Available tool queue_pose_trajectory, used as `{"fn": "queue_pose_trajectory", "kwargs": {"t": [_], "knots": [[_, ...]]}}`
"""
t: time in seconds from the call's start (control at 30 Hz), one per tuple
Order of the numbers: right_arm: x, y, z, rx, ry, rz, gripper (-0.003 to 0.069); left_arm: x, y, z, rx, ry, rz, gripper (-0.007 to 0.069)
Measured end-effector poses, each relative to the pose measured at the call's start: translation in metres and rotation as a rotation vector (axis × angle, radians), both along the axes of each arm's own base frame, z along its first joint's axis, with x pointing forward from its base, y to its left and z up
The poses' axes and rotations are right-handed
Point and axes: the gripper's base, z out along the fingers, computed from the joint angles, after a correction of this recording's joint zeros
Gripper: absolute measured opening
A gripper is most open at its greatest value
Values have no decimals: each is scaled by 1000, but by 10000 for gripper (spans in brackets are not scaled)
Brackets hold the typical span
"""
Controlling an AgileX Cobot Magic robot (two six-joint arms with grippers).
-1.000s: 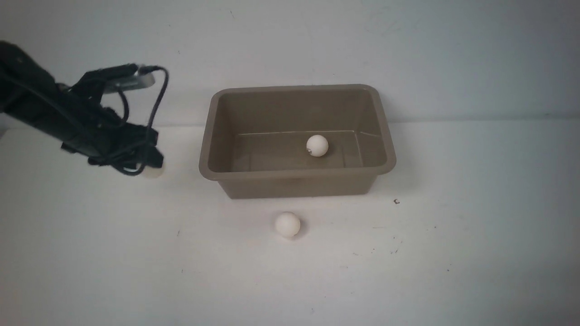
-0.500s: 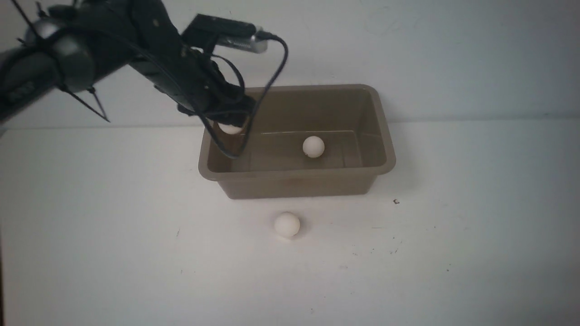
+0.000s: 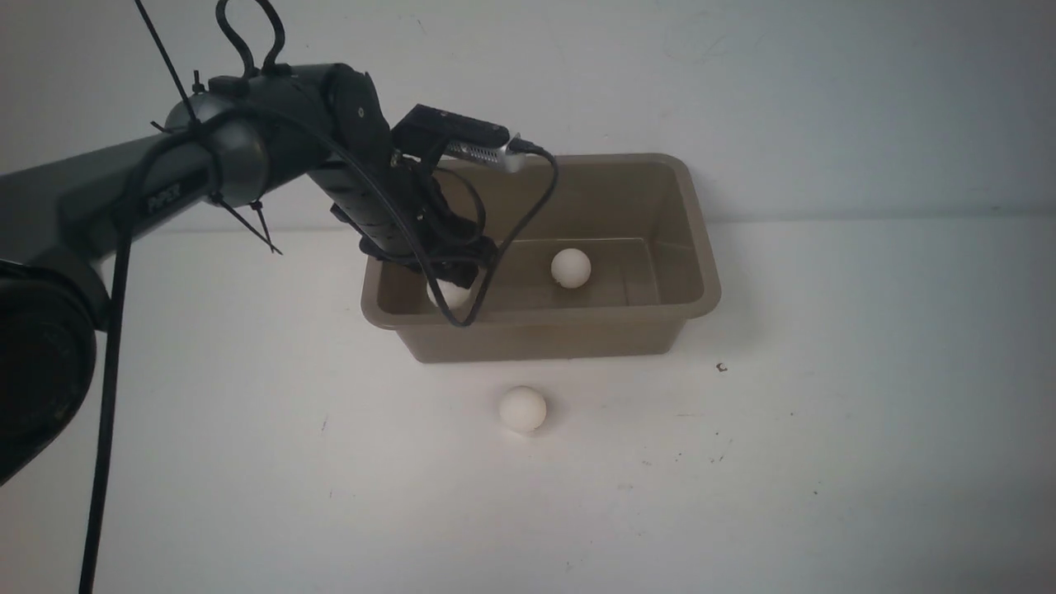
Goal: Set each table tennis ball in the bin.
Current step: Use the left arm to put the table tennis ball into the box, then use the left arm to clamp the table tennis ball closest to it
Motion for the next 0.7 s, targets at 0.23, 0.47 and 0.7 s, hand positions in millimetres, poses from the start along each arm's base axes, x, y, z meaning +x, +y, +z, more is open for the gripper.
{"fn": "queue_pose_trajectory", "kwargs": {"t": [0.23, 0.47, 0.7], "knots": [[0, 0, 0, 0, 0, 0, -15, -7, 0, 35, -12, 10, -24, 496], [0, 0, 0, 0, 0, 0, -15, -49, -9, 83, 27, 83, -150, 447], [0, 0, 0, 0, 0, 0, -15, -90, -51, 75, 50, 134, -258, 447]]}}
